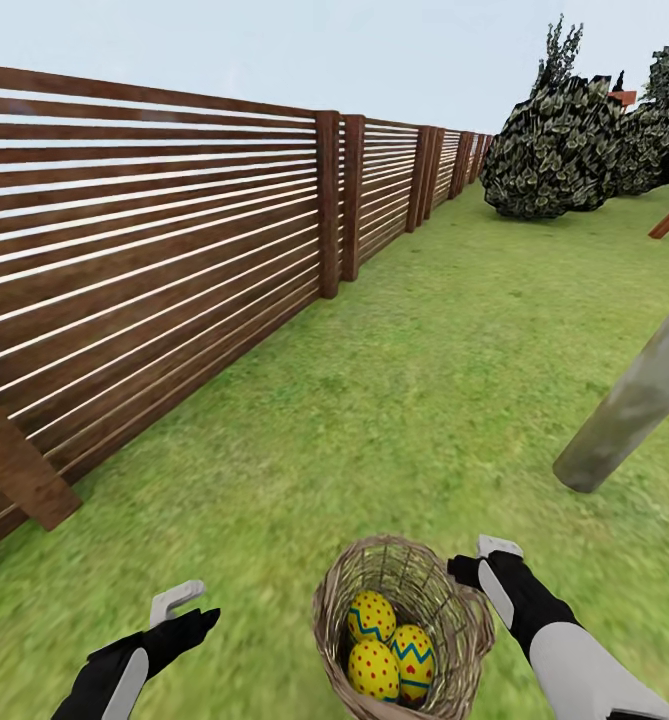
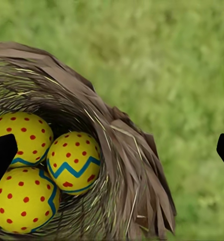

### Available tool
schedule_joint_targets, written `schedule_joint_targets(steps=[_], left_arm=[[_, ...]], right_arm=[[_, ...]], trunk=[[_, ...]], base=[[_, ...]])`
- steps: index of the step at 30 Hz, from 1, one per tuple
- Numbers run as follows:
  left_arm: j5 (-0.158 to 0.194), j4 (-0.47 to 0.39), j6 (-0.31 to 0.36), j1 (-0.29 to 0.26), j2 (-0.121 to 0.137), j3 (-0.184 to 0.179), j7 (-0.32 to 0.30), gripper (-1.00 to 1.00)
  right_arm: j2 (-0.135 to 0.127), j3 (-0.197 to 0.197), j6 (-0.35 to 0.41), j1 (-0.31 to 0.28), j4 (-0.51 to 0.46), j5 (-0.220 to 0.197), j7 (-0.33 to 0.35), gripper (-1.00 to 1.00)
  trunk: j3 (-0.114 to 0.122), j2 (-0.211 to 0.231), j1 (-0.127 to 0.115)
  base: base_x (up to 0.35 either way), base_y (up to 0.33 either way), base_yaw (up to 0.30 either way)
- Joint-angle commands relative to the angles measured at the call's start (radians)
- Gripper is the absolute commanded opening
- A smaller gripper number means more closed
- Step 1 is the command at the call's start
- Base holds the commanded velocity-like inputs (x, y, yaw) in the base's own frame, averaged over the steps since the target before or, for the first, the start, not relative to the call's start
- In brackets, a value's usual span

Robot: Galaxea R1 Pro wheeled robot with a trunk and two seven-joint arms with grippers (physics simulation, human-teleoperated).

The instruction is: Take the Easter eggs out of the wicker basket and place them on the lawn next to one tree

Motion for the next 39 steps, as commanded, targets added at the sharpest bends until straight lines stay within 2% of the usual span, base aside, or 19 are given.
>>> schedule_joint_targets(steps=[1, 39], left_arm=[[0.006, -0.001, 0.006, 0.0, 0.0, 0.001, 0.0, 1.0], [0.004, 0.008, 0.006, 0.0, 0.0, 0.001, 0.0, 1.0]], right_arm=[[0.0, 0.001, 0.004, 0.001, -0.002, -0.01, -0.006, 1.0], [0.001, 0.004, 0.005, 0.003, -0.003, -0.013, -0.001, 1.0]], trunk=[[0.002, 0.007, -0.004], [0.121, 0.273, -0.15]], base=[[0.0, 0.0, 0.0], [0.0, 0.0, 0.0]])
